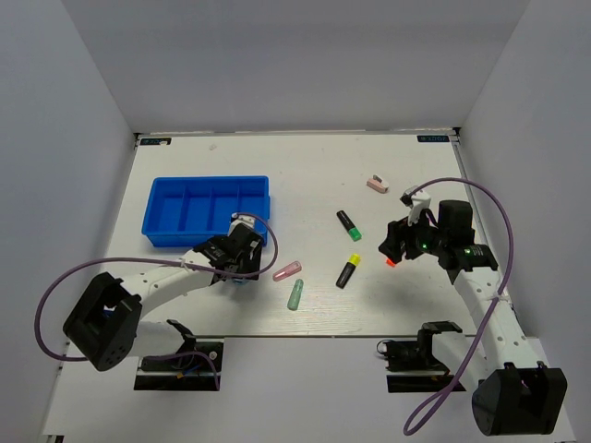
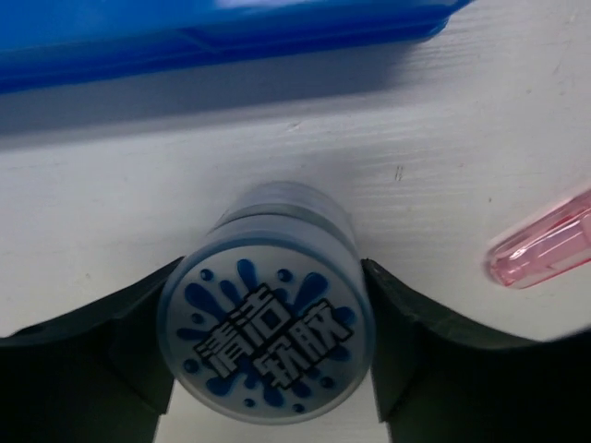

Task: Sort the stationery into containers
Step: Pick up the stationery from the center of the board, then place the stationery in the storage box.

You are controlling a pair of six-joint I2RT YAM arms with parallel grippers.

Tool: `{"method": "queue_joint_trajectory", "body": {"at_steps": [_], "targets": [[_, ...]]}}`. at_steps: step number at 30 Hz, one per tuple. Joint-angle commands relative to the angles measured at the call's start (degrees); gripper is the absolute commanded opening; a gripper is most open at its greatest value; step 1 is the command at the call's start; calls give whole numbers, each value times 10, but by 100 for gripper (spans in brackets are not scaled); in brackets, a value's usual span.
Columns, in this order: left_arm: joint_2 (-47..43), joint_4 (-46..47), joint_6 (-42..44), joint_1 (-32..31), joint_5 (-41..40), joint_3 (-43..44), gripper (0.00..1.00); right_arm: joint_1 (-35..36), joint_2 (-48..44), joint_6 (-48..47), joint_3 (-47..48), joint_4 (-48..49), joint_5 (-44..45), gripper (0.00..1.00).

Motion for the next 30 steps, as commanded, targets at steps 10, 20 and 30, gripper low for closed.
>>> {"method": "queue_joint_trajectory", "body": {"at_steps": [10, 20, 30], "targets": [[-60, 52, 5, -20, 6, -16, 0, 0, 4, -7, 27, -16, -23, 74], [-139, -182, 37, 44, 17, 242, 0, 3, 17, -16, 33, -28, -40, 4], [26, -166, 66, 393, 151, 347, 0, 0, 9, -12, 31, -28, -48, 8]]}}
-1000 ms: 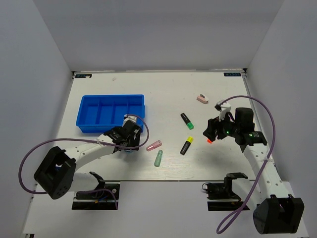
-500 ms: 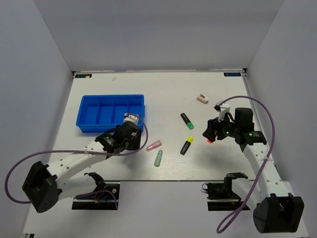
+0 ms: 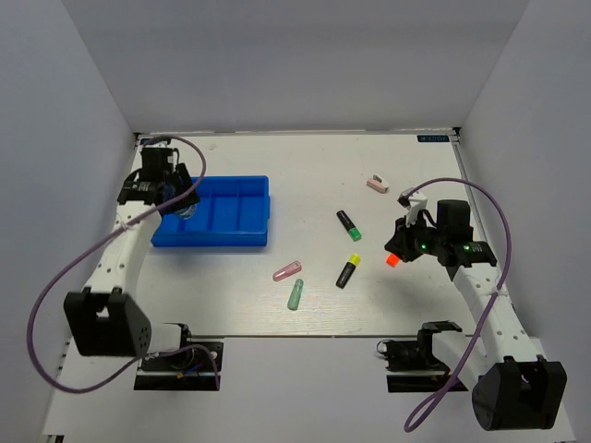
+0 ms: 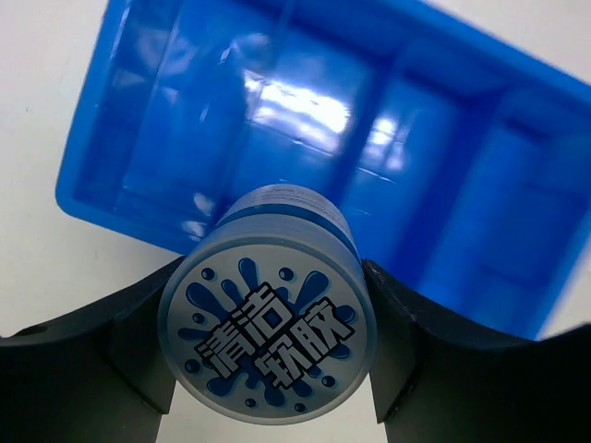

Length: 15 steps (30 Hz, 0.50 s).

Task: Sort the stationery into containers
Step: Place the stationery in the storage box.

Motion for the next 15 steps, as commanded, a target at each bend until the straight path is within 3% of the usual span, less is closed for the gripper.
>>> {"method": "queue_joint_trajectory", "body": {"at_steps": [1, 7, 15], "targets": [[36, 16, 17, 58, 54, 29, 0, 0, -5, -5, 23, -2, -19, 8], [120, 43, 54, 84, 59, 79, 0, 1, -6, -7, 25, -3, -20, 10], [193, 43, 95, 86, -27, 113, 2, 1, -5, -10, 26, -3, -19, 14]]}}
